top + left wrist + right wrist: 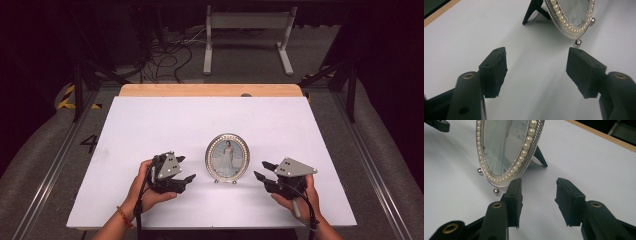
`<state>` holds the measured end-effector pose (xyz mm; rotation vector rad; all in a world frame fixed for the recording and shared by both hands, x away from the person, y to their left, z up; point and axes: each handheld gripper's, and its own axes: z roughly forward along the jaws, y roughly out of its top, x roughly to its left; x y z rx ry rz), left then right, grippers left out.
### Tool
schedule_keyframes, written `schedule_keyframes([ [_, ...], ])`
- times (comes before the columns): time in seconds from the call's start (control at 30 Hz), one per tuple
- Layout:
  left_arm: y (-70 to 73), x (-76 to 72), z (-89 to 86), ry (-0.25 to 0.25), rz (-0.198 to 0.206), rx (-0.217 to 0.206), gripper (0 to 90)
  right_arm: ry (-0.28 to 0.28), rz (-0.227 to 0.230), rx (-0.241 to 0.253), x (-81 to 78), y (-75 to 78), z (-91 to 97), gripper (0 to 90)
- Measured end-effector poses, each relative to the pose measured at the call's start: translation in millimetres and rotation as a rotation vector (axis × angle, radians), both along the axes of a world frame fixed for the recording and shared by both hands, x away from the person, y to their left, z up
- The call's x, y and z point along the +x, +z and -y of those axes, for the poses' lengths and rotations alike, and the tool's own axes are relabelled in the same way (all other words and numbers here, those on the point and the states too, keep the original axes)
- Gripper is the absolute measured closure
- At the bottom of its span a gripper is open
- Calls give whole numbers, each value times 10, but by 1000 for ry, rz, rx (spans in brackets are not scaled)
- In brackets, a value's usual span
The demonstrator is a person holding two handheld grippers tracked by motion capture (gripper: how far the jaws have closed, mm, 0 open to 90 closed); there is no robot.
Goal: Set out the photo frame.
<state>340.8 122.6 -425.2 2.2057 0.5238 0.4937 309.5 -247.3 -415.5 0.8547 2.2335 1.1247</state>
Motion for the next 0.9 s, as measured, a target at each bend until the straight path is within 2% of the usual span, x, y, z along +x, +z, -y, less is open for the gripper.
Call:
schedule_keyframes([
  [0.17, -43, -32, -130, 18, -6, 11, 251, 6, -5, -33, -14, -48, 46, 461],
  [0.3, -66, -64, -207, 33, 5, 18, 202, 23, 3, -65, -28, -67, 75, 391],
  [0.43, -92, -101, -282, 32, 9, 23, 186, 23, -2, -46, -39, -83, 128, 341],
  [0.57, -110, -136, -362, 42, 6, 4, 178, 14, -5, -33, -45, -115, 174, 296],
  [0.67, -131, -166, -415, 48, 6, 2, 172, -3, -4, -41, -55, -139, 196, 244],
  [0.9, -186, -219, -564, 73, 3, 10, 137, -20, -1, -39, -94, -162, 289, 208],
])
